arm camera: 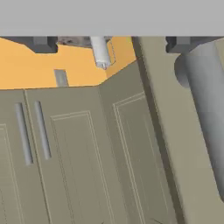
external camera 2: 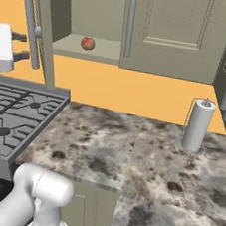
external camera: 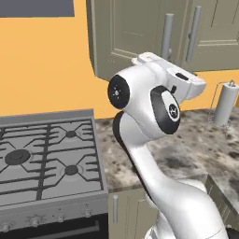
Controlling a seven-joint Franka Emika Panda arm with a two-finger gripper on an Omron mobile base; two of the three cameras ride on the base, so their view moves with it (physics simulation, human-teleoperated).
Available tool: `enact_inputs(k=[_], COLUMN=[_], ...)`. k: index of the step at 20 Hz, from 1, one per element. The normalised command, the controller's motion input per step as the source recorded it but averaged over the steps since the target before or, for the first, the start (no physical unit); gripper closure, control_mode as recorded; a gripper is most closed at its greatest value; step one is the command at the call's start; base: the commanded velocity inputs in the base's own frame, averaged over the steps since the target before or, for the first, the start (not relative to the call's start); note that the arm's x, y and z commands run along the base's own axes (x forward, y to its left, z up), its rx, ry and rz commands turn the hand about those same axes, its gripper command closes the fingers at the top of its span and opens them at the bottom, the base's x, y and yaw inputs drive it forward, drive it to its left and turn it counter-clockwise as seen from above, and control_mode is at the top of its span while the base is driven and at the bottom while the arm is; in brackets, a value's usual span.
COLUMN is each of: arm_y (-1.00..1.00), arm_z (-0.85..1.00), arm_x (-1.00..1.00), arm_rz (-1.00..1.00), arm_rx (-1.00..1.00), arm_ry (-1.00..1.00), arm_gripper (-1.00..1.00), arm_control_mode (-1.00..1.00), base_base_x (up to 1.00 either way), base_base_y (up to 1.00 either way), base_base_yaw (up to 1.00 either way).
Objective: Open the cabinet. Pick the peach and peach from the cabinet and place them into the bowl. Then close the cabinet.
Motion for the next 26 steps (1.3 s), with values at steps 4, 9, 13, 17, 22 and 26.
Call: enact_inputs(k=[4,9,13,17,22,26], arm_y=[-0.84,-0.56,-0.6,-0.91,-0.59,-0.06], arm_z=[0.03,-0.23,-0.61,-0.06,-0.01,-0.02], arm_x=[-0.63,0.0,0.06,0.02,0.11,0.34], arm_rz=[0.11,0.3,0.35,0.4,0.39,0.38], arm_rx=[0.27,0.02,0.0,0.16,0.19,0.15], arm_ry=[0.0,0.0,0.01,0.0,0.0,0.0], arm_gripper=[-1.0,-1.0,-1.0,-1.0,-1.0,-1.0], arm_control_mode=[-1.0,-1.0,-1.0,-1.0,-1.0,-1.0], base_base_x=[0.0,0.0,0.0,0.0,0.0,0.0], base_base_y=[0.0,0.0,0.0,0.0,0.0,0.0], base_base_yaw=[0.0,0.0,0.0,0.0,0.0,0.0])
